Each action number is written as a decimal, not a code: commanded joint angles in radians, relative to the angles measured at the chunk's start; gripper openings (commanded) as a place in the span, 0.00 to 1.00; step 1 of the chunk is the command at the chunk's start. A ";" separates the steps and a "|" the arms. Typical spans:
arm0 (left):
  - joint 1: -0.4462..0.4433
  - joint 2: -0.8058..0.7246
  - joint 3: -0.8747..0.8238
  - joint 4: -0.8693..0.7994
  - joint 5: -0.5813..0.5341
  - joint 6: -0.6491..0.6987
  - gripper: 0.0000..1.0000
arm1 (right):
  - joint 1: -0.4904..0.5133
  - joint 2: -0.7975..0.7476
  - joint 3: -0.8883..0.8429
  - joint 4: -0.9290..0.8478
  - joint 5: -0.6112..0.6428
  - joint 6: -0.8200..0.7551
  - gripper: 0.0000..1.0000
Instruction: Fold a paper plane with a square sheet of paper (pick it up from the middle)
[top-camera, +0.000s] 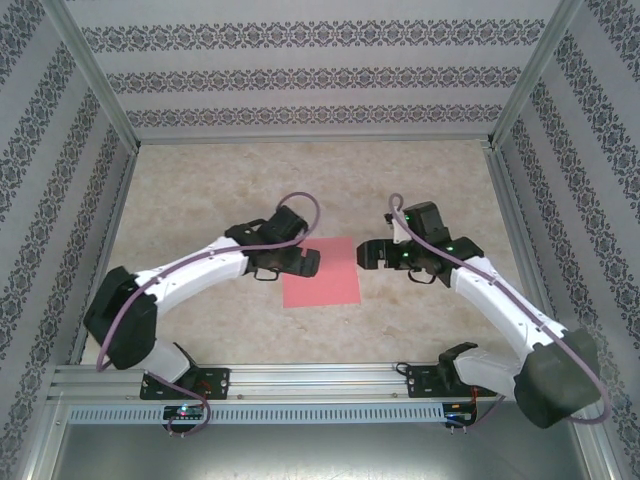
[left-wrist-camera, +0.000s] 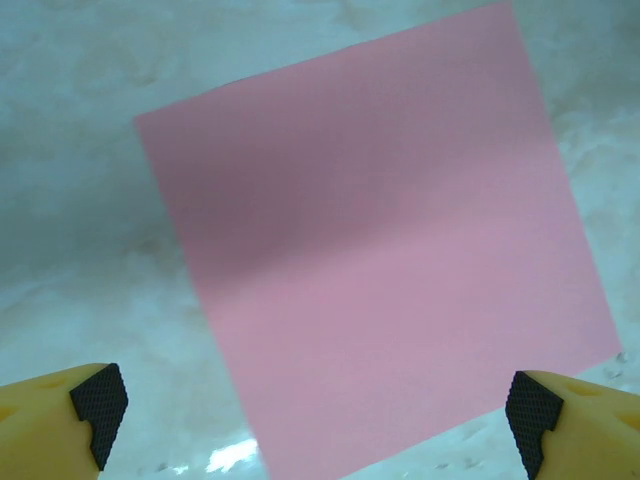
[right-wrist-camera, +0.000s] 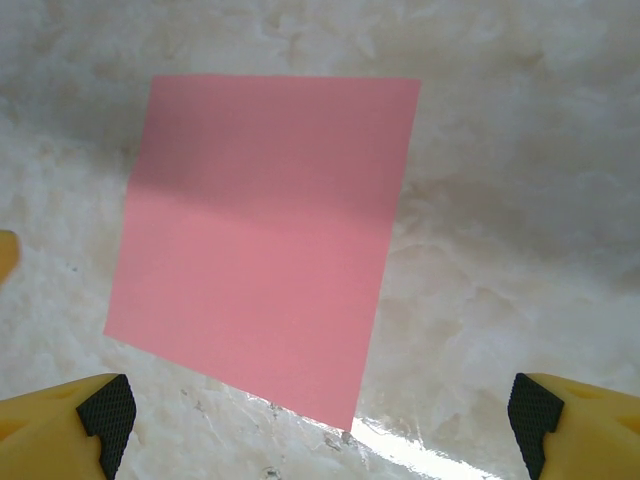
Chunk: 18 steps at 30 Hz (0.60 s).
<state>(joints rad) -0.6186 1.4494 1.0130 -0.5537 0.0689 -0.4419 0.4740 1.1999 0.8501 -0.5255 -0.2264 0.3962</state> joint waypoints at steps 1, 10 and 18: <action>0.084 -0.064 -0.051 0.058 0.112 0.082 1.00 | 0.077 0.049 0.058 -0.025 0.144 0.085 0.98; 0.284 -0.154 -0.185 0.127 0.263 0.079 1.00 | 0.243 0.263 0.188 -0.021 0.234 0.172 0.98; 0.340 -0.172 -0.221 0.123 0.277 0.061 1.00 | 0.317 0.484 0.337 -0.043 0.278 0.207 0.98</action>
<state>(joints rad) -0.2985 1.3018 0.8059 -0.4599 0.3260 -0.3843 0.7738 1.6428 1.1423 -0.5476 0.0025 0.5648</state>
